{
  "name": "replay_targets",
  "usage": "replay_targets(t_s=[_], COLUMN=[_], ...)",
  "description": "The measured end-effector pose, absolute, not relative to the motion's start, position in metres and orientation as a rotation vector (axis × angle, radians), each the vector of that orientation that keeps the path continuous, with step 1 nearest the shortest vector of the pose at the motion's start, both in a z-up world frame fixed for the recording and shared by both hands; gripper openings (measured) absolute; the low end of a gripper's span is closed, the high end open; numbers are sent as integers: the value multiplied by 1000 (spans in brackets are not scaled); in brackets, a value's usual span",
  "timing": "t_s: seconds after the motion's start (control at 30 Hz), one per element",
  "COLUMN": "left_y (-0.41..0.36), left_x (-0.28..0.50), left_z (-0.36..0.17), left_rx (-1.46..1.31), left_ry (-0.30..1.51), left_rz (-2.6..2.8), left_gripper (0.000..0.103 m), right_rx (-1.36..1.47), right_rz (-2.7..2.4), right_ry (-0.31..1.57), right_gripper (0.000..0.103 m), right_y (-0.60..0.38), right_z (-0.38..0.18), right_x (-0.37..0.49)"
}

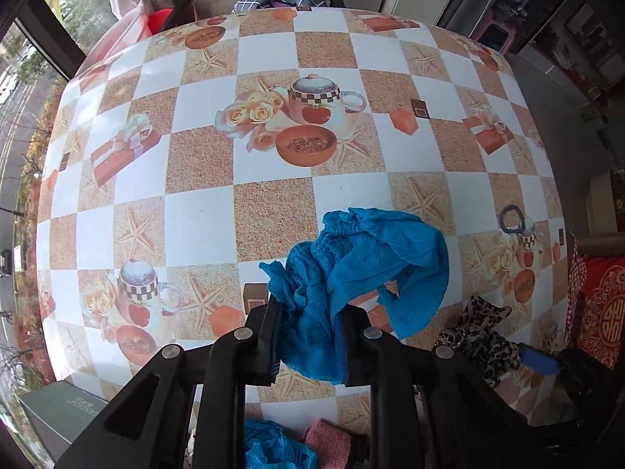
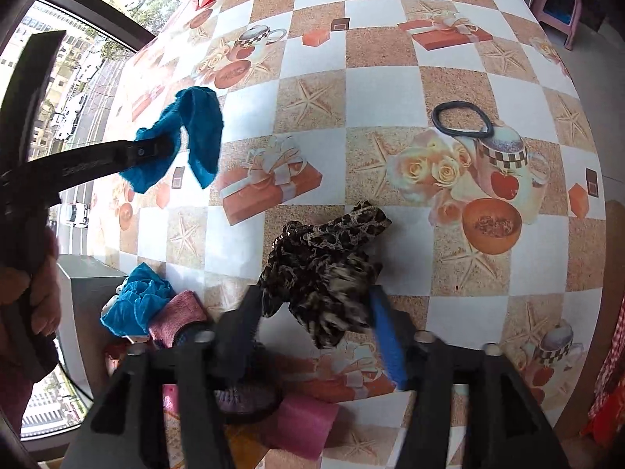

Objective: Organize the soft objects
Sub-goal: 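Grasp the blue glove with left tool while right tool grasps leopard scrunchie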

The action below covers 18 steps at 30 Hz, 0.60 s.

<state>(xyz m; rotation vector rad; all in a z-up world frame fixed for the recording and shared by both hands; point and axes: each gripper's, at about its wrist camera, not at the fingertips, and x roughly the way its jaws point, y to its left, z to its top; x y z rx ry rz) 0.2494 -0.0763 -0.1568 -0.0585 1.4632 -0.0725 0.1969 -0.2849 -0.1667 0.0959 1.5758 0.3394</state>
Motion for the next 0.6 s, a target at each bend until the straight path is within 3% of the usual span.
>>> replay_targets(t_s=[0.03, 0.27, 0.3, 0.37, 0.4, 0.6], left_y=[-75, -78, -79, -80, -80, -80], left_x=[245, 223, 219, 212, 209, 192], left_z=[-154, -142, -141, -139, -137, -119], left_rx=[-56, 16, 23, 35, 35, 27], left_ry=[1458, 1436, 1434, 1430, 1431, 1412], left_rz=[-70, -64, -65, -67, -68, -72], left_gripper=[23, 23, 23, 23, 23, 23], right_rx=[53, -146, -156, -201, -193, -47], right_rz=[333, 271, 262, 278, 303, 329], right_ry=[1574, 1631, 1622, 1582, 1578, 1568], right_gripper=[94, 92, 87, 59, 37, 34], right_y=[-279, -235, -235, -231, -231, -249], right_z=[-171, -224, -226, -217, -213, -179], right_x=[199, 207, 206, 204, 203, 206])
